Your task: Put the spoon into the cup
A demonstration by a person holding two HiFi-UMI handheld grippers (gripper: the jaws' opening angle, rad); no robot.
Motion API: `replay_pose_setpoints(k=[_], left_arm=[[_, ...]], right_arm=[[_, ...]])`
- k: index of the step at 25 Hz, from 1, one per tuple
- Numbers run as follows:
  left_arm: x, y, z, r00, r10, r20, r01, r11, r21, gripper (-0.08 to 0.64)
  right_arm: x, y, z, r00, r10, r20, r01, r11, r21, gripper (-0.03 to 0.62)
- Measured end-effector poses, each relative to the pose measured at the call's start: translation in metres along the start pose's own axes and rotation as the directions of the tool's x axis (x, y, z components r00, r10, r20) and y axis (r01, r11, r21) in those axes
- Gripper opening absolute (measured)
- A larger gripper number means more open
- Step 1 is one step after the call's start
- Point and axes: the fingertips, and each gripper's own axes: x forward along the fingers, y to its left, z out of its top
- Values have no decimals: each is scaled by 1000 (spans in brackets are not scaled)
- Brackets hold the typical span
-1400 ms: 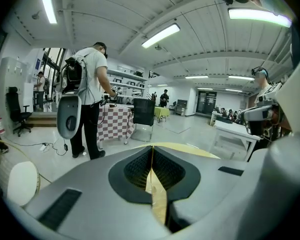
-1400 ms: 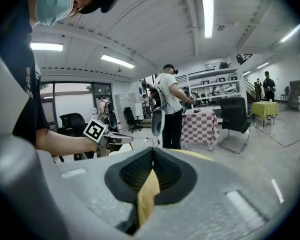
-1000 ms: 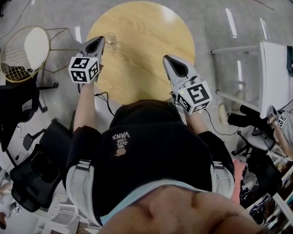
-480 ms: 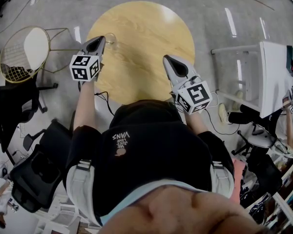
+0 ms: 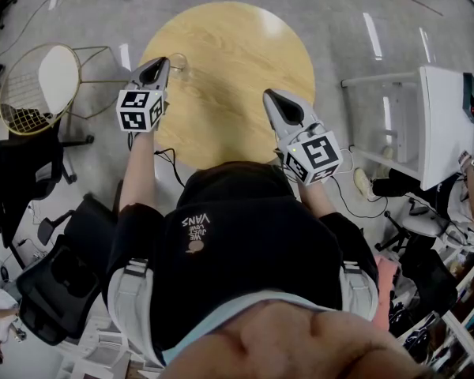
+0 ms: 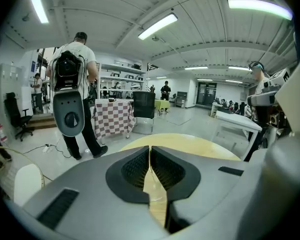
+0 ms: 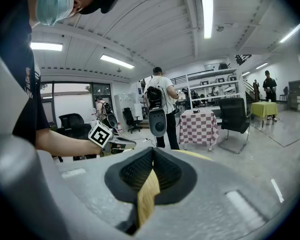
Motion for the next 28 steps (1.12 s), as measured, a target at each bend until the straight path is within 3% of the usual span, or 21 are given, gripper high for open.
replay_pose_setpoints(k=[7, 28], left_arm=[[-3, 3, 2, 1000, 15, 23, -15, 1000, -10, 52], [-20, 2, 12, 996, 40, 78, -36, 998, -48, 94]], right_arm=[[-2, 3, 0, 1000, -3, 2, 3, 1000, 0, -2], [-7, 5, 7, 999, 29, 18, -29, 1000, -12, -2]])
